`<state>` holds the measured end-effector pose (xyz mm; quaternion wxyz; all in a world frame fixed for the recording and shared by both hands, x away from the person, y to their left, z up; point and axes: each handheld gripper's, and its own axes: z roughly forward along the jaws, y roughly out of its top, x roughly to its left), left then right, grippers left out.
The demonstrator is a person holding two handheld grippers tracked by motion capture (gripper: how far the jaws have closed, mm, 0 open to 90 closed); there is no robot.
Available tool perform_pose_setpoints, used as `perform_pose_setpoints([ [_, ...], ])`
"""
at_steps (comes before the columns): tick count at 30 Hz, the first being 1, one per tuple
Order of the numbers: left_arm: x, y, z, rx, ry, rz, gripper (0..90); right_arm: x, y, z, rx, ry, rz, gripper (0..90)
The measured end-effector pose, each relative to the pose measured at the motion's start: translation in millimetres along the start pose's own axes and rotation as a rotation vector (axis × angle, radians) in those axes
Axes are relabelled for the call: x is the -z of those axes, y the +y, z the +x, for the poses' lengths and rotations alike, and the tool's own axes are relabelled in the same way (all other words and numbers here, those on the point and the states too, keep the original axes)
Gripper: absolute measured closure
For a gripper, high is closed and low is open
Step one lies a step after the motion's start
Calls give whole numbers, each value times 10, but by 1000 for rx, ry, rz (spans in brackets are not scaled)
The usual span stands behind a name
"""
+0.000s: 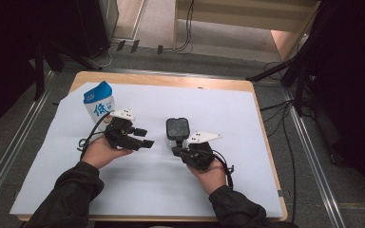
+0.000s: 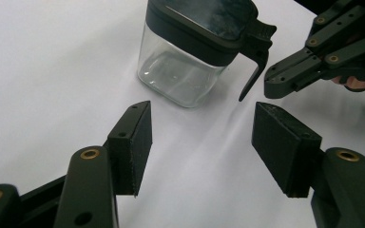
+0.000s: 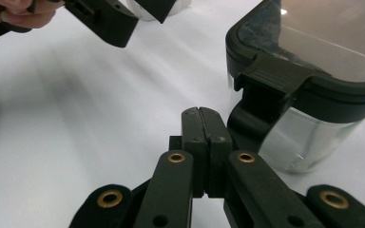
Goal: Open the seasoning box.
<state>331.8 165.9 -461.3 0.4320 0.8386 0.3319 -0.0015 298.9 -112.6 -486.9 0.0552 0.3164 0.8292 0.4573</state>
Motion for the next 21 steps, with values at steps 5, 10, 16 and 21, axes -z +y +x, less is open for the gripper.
perform_pose_setpoints([
  [5, 17, -32, -1, 17, -8, -5, 390, -65, 4, -9, 2, 10, 7, 900],
  [10, 34, -47, 7, 25, -4, -8, 386, -84, 7, -4, 11, 3, 14, 900],
  [16, 10, -40, 5, 17, -1, 1, 384, -80, -2, -26, 1, 11, 24, 900],
  [21, -19, -22, 1, 9, 1, 7, 384, -62, -13, -38, -5, 4, 26, 900],
])
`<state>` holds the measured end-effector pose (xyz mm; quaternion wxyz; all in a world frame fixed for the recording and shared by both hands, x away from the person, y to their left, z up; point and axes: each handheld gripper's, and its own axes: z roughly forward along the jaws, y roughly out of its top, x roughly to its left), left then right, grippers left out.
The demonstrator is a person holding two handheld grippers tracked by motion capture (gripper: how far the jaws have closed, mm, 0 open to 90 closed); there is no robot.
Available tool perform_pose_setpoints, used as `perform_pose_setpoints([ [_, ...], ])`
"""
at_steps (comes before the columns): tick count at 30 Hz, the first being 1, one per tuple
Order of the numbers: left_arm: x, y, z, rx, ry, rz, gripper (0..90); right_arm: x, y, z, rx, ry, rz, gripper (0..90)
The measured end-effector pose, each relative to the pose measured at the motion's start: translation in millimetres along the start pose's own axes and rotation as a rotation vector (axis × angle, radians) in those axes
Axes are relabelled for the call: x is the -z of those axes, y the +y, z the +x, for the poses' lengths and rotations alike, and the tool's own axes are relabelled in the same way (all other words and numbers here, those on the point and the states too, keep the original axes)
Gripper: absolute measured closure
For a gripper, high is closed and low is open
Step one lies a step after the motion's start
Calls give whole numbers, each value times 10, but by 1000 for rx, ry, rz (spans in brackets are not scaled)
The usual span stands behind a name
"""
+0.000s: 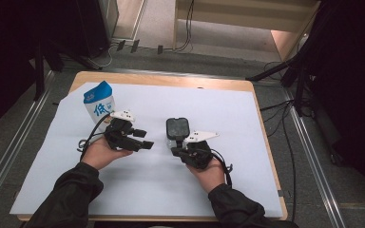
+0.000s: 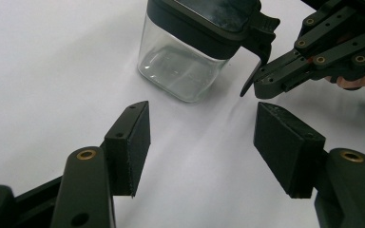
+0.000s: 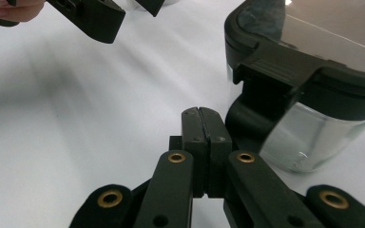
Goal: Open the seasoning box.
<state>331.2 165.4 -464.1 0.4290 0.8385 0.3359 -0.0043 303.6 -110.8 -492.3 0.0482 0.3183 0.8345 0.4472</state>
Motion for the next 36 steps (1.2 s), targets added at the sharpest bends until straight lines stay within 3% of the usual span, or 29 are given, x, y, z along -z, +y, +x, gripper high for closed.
perform_pose_setpoints([
  [16, -111, 91, -2, -19, -10, 7, 387, 128, -57, -76, -37, -36, 1, 900],
  [36, -181, 146, -3, -40, 4, -4, 414, 351, -96, -340, -100, -118, -11, 900],
])
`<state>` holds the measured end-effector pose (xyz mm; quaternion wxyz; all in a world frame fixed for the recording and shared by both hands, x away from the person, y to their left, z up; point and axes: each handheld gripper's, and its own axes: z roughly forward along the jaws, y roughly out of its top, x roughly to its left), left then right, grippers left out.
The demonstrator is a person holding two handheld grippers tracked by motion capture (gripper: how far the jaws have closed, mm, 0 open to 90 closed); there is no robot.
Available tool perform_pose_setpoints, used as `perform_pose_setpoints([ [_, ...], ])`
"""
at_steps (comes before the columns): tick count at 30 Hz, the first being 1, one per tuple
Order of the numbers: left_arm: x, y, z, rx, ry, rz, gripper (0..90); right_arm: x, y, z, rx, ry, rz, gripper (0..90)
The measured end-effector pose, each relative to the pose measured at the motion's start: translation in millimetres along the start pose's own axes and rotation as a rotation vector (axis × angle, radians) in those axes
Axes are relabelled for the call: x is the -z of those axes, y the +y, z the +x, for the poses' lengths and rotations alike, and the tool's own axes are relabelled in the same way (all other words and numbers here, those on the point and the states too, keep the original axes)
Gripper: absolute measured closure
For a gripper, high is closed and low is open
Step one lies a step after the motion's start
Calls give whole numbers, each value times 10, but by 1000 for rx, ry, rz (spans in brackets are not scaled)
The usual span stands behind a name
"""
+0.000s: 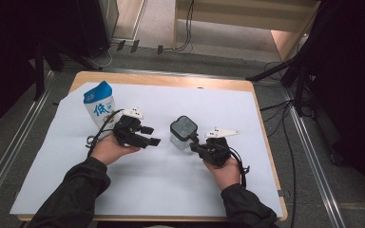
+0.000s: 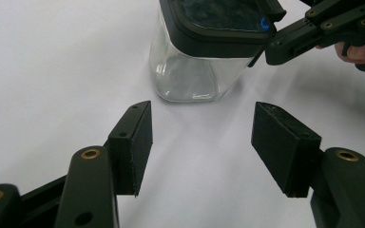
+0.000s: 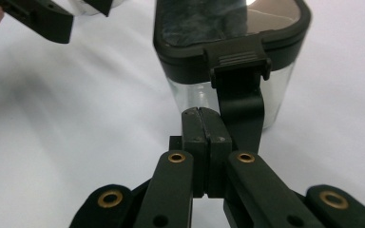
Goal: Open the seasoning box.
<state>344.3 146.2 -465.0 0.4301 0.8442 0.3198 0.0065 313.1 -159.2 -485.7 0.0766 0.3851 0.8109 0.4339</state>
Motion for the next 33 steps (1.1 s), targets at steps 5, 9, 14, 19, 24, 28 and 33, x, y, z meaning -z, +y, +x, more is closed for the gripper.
perform_pose_setpoints([
  [5, -10, 17, -19, 4, 13, -24, 508, 17, 12, -82, -18, -18, -4, 900],
  [9, -52, 29, -39, -1, 22, -16, 680, 19, 27, -138, -24, -31, -2, 900],
  [14, -100, 73, -57, 7, 26, -4, 797, 19, 54, -193, -28, -43, 1, 900],
  [19, -128, 135, -73, -5, 20, -11, 874, 8, 82, -279, -35, -56, 3, 900],
  [24, -226, 181, -65, 3, 23, -3, 874, -24, 92, -314, -37, -69, 15, 900],
  [28, -309, 204, -27, 15, 13, -18, 874, -53, 104, -361, -40, -80, 16, 900],
  [33, -424, 247, -39, 6, 30, -2, 873, -77, 122, -415, -38, -92, 9, 900],
])
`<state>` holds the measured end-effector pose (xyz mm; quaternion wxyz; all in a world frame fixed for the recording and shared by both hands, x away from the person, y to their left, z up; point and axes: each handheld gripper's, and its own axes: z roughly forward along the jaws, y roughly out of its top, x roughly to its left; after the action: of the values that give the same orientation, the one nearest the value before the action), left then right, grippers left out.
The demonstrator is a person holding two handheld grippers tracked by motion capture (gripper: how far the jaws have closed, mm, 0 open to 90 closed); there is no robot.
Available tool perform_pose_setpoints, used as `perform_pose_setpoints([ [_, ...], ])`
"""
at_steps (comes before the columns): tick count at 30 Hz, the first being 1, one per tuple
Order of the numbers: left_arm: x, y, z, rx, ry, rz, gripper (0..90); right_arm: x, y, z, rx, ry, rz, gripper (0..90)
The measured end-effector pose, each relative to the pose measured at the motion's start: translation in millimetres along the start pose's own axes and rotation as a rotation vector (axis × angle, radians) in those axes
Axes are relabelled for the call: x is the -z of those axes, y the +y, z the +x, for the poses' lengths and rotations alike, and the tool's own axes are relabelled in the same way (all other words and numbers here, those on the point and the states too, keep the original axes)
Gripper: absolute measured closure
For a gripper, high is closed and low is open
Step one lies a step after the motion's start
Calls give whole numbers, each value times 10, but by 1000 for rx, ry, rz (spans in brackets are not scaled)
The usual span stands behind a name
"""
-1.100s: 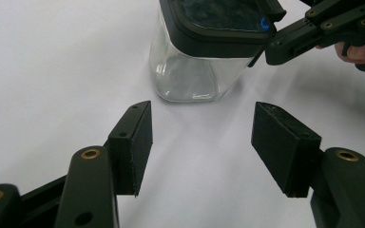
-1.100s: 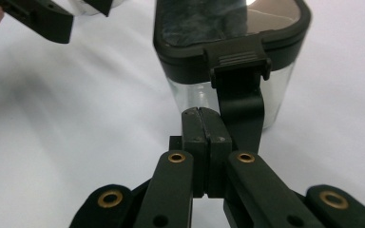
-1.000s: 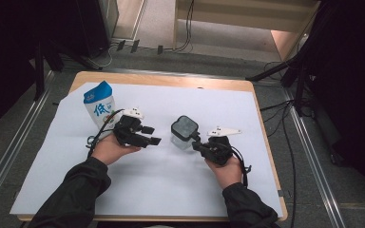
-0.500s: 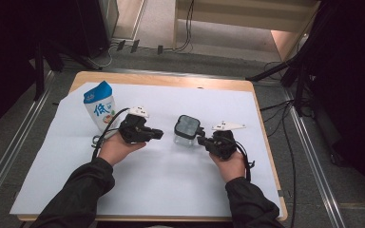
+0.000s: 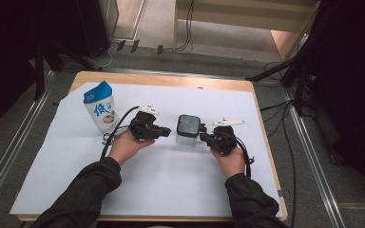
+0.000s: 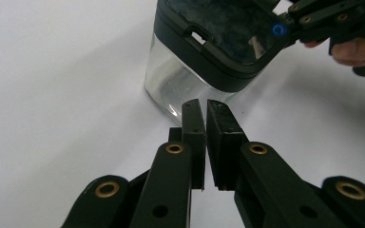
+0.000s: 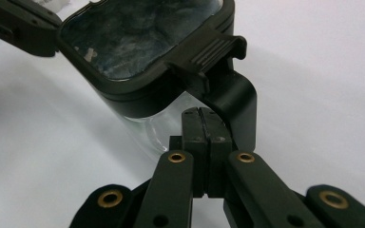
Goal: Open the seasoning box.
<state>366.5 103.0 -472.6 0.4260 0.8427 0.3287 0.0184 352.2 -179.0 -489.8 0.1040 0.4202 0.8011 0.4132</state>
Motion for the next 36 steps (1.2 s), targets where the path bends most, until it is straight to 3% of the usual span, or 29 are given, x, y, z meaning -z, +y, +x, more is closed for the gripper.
perform_pose_setpoints([
  [3, -47, 38, -16, -13, -6, -14, 867, -21, 15, -5, -5, 1, 5, 900],
  [7, -78, 45, -5, -25, 19, -8, 865, -36, 30, -25, 1, 2, 1, 900],
  [13, -149, 64, 41, -15, 45, -24, 860, -49, 55, -21, 7, 11, -8, 900],
  [21, -190, 59, 61, 7, 18, -21, 870, -75, 48, -42, -1, 4, -5, 900],
  [26, -165, 55, 64, 0, 20, -7, 860, -127, 47, -52, -24, -3, -10, 900],
  [36, -118, 13, 96, 12, 25, -12, 835, -171, 87, -9, -4, 1, 2, 900],
])
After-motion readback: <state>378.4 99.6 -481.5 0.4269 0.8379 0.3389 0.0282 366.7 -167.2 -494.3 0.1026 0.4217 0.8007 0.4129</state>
